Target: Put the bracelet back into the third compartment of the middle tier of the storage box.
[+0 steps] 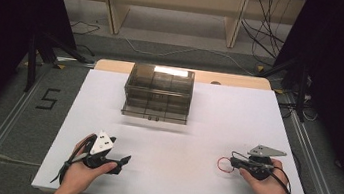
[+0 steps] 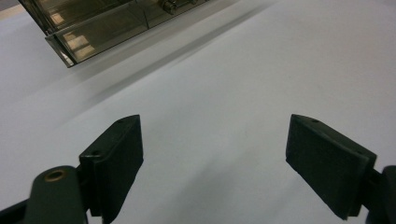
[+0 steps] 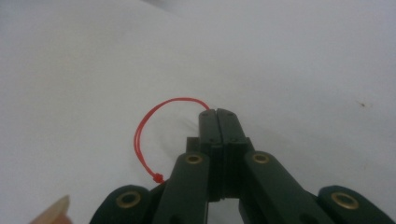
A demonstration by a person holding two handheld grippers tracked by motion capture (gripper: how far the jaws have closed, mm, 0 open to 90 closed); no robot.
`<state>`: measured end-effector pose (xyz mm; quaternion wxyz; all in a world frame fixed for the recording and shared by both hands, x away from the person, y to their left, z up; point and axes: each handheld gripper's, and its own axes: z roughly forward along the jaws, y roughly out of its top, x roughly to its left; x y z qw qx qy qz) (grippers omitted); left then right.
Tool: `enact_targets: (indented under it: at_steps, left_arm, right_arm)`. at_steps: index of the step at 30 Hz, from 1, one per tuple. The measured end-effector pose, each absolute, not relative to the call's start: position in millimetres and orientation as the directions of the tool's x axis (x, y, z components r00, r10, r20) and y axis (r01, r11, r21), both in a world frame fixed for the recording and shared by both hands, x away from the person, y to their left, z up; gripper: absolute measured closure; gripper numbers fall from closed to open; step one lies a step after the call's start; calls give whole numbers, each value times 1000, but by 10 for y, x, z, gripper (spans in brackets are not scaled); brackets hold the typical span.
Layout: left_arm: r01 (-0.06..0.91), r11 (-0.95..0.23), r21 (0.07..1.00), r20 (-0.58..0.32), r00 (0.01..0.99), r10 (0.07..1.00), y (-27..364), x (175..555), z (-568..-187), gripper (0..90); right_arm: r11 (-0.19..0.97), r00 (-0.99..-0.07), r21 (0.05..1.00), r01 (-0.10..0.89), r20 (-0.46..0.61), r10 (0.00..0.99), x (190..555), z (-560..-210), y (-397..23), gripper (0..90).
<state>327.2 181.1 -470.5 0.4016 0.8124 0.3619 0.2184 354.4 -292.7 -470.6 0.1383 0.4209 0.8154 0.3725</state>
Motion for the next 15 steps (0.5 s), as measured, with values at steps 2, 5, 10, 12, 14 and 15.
enact_targets:
  at_steps: [2, 5, 10, 12, 14, 15]
  left_arm:
    - [412, -415, 811, 65, 642, 764, 1809, 3273, -4705, 190]
    - [411, -412, 813, 63, 642, 764, 1804, 3273, -4705, 190]
    - [410, -411, 814, 64, 641, 765, 1803, 3272, -4706, 191]
    - [411, -412, 813, 63, 641, 765, 1803, 3273, -4707, 191]
    - [414, -411, 813, 61, 640, 766, 1802, 3271, -4708, 192]
    - [414, -410, 813, 60, 640, 766, 1802, 3271, -4709, 192]
  right_arm:
    - [370, -616, 731, 574, 87, 783, 3554, -4686, -2910, 900]
    - [367, -617, 735, 570, 88, 782, 3560, -4675, -2890, 900]
    - [371, -626, 742, 559, 84, 775, 3592, -4636, -2825, 900]
    - [373, -630, 745, 553, 80, 772, 3606, -4629, -2808, 900]
    - [375, -632, 746, 550, 80, 771, 3616, -4620, -2790, 900]
    - [374, -633, 748, 548, 80, 770, 3622, -4617, -2778, 900]
